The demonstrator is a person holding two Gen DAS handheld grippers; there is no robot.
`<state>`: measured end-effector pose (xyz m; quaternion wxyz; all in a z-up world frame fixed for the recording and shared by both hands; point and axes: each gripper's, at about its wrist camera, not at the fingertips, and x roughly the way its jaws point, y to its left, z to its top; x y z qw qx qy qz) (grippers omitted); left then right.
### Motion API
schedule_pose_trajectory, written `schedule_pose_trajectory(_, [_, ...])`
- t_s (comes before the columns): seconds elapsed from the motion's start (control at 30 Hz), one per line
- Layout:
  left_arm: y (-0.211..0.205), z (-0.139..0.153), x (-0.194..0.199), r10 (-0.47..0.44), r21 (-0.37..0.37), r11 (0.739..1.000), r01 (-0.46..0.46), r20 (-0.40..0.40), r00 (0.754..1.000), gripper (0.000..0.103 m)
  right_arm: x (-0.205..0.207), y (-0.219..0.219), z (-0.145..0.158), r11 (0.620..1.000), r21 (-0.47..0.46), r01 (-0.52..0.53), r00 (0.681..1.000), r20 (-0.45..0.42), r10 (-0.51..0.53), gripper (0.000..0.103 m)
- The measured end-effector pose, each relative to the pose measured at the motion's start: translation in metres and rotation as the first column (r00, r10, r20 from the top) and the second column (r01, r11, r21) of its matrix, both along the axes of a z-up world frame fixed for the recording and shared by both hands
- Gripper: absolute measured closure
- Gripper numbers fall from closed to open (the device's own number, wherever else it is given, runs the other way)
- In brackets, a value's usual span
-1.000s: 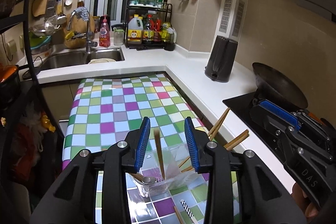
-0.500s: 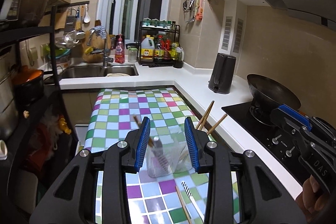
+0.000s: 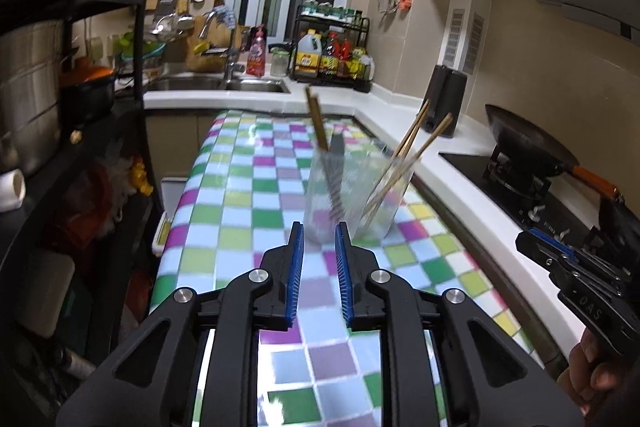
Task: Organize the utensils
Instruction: 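Move both open tools down to the white spoon and last chopstick, then close the right tool on the white spoon while the left tool grasps the last chopstick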
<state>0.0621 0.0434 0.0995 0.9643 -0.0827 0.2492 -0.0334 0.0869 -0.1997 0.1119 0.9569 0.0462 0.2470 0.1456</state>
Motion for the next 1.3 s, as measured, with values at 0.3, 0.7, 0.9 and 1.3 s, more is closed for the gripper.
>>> schedule_pose_trajectory(0.3, [-0.006,-0.055,-0.022,-0.015,0.014,1.000,0.016,-0.091,0.996,0.087,0.017,0.012,-0.103,0.998,0.058,-0.005,0.956,-0.294,0.022,0.083])
schedule_pose_trajectory(0.7, [-0.016,-0.072,-0.020,-0.059,-0.006,0.998,0.058,-0.130,0.990,0.087,0.021,0.036,-0.149,1.000,0.009,0.016,0.929,-0.370,-0.011,0.085])
schedule_pose_trajectory(0.9, [-0.029,-0.088,-0.016,-0.092,-0.038,0.996,0.086,-0.181,0.979,0.087,0.013,0.030,-0.146,1.000,-0.014,0.024,0.935,-0.354,-0.028,0.092])
schedule_pose_trajectory(1.3, [-0.083,-0.114,-0.003,-0.160,-0.061,0.987,0.149,-0.272,0.949,0.062,-0.003,-0.024,-0.137,0.993,-0.060,0.098,0.950,-0.292,-0.112,0.093])
